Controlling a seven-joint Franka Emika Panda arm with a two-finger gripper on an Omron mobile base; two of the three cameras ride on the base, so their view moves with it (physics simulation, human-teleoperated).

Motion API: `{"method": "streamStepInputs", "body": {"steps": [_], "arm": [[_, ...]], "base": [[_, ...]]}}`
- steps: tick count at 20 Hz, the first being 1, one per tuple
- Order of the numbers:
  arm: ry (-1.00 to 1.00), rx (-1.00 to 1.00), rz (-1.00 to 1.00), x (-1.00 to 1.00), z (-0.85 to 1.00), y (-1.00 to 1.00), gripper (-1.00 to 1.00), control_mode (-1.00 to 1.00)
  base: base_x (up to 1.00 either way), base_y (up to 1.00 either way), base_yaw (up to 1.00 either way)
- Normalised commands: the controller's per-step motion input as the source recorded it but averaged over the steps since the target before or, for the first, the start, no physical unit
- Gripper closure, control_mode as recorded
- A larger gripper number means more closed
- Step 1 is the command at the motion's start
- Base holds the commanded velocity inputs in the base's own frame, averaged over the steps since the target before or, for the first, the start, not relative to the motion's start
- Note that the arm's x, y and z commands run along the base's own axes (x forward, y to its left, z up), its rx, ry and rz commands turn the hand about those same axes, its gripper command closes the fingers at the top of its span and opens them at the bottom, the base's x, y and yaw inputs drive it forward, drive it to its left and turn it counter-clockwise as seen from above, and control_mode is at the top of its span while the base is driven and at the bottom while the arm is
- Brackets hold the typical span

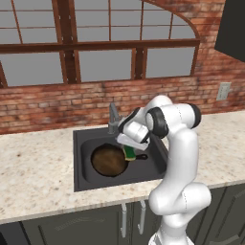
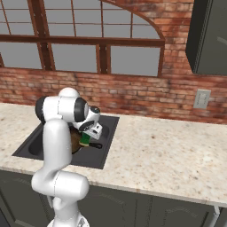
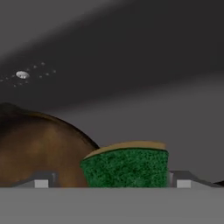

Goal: Pick the pan and sponge and place them into the sink. Then turn on the water.

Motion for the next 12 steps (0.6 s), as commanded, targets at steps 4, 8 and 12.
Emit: {"method": "streamStepInputs", "body": {"steps": [4, 8, 12], "arm": [[-0.06, 0.08, 0.02, 0.1, 0.31, -0.03, -1.0, -1.0], [-0.07, 0.06, 0.05, 0.15, 0.33, -0.02, -1.0, -1.0], [-0.1, 0.01, 0.09, 0.04, 0.33, -0.02, -1.0, -1.0]], "base": [[0.0, 0.0, 0.0], [0.0, 0.0, 0.0], [0.0, 0.0, 0.0]]}}
